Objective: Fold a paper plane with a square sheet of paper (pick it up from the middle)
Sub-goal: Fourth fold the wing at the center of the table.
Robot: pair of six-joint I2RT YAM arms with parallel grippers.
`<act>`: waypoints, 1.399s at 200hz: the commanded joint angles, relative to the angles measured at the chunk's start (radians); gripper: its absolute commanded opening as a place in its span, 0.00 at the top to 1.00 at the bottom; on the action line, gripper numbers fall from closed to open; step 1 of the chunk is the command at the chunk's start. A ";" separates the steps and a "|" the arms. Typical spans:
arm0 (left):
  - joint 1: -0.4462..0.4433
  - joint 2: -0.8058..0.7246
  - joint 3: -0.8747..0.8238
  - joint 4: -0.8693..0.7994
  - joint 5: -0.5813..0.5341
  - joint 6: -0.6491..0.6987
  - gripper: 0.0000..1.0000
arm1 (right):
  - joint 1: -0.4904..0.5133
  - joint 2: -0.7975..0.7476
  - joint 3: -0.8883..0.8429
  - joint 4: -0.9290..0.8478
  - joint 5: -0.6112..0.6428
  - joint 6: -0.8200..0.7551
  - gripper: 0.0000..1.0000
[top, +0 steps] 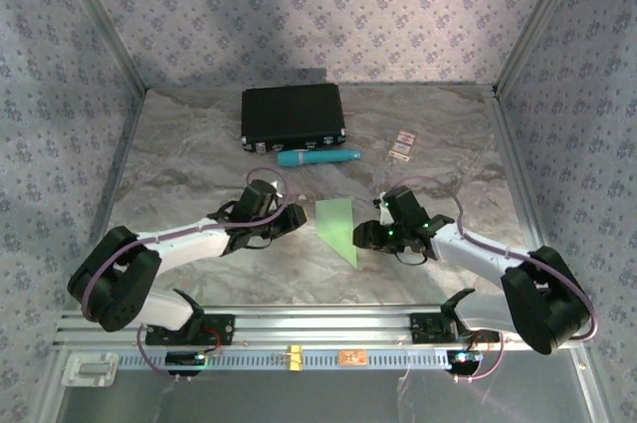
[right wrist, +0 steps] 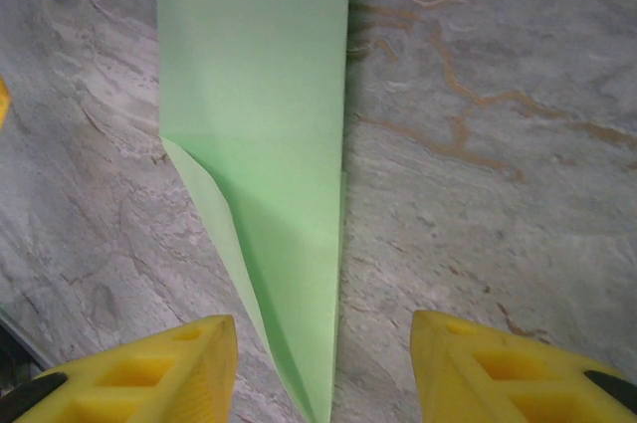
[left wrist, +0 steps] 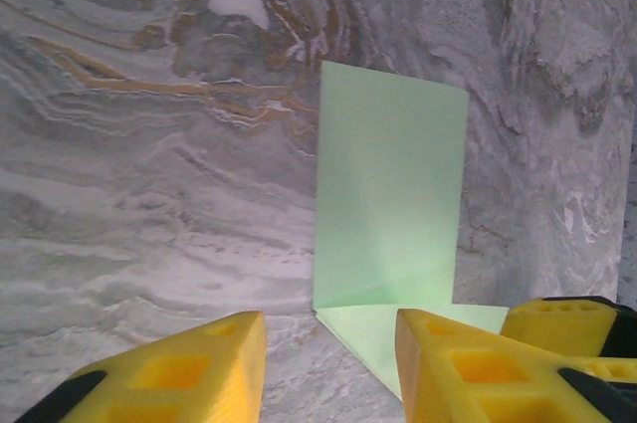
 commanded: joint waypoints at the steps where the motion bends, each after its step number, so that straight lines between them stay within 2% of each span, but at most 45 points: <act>1: 0.015 -0.039 -0.015 -0.017 -0.002 0.000 0.59 | -0.002 0.033 0.047 0.015 -0.028 -0.009 0.50; 153: 0.031 -0.012 -0.030 0.030 0.045 -0.026 0.54 | 0.007 0.104 0.067 0.050 -0.066 -0.010 0.54; 194: 0.033 0.010 -0.017 0.039 0.065 -0.026 0.54 | 0.002 0.115 0.075 0.054 -0.077 -0.010 0.58; 208: 0.033 0.019 -0.015 0.045 0.077 -0.026 0.54 | -0.001 0.125 0.089 0.045 -0.090 -0.056 0.59; 247: 0.033 0.048 -0.018 0.078 0.103 -0.041 0.54 | -0.001 0.157 0.112 0.059 -0.104 -0.066 0.67; 280: 0.032 0.081 -0.011 0.108 0.137 -0.046 0.54 | -0.001 0.189 0.112 0.082 -0.112 -0.066 0.68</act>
